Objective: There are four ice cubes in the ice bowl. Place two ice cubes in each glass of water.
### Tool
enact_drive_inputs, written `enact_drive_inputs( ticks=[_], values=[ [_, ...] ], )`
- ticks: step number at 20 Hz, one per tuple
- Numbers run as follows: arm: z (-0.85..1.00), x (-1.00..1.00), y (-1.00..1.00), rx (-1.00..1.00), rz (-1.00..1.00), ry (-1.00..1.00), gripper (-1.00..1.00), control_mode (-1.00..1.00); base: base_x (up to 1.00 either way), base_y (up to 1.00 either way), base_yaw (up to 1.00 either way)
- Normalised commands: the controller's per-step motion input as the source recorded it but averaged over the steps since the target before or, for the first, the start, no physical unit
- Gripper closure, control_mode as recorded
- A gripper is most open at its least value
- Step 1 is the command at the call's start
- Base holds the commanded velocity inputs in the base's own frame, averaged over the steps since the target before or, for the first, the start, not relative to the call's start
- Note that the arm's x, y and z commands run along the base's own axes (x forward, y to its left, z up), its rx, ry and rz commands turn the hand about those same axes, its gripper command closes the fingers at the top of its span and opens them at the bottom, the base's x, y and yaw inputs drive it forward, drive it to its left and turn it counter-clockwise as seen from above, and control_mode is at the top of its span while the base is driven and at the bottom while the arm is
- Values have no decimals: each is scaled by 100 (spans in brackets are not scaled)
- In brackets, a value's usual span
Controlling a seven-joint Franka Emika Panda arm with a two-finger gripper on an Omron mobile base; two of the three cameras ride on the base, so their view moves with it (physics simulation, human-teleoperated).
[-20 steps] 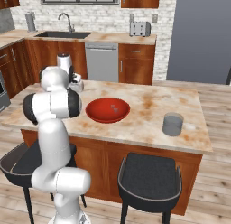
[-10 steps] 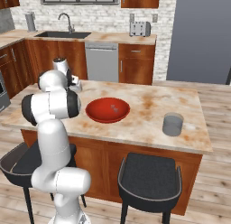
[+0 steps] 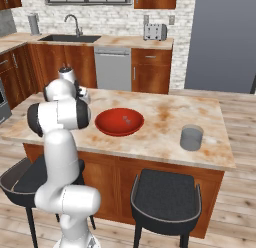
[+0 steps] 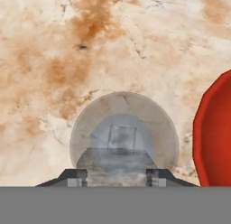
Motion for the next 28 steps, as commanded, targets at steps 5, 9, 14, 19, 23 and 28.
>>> enact_drive_inputs(
  ticks=[5, 9, 14, 19, 23, 28],
  values=[
    [-32, 4, 12, -2, 1, 0, 100, -100, 0, 0, 0],
    [-20, 21, 0, -1, 2, 0, 100, -100, 0, 0, 0],
    [-21, 9, -9, 0, 2, 0, 100, -100, 0, 0, 0],
    [-22, 16, -8, 0, 4, 0, 100, -100, 0, 0, 0],
    [-11, -4, -19, 0, 5, 0, 100, -100, 0, 0, 0],
    [0, 0, -2, 0, 5, 0, -100, -100, 0, 0, 0]
  ],
)
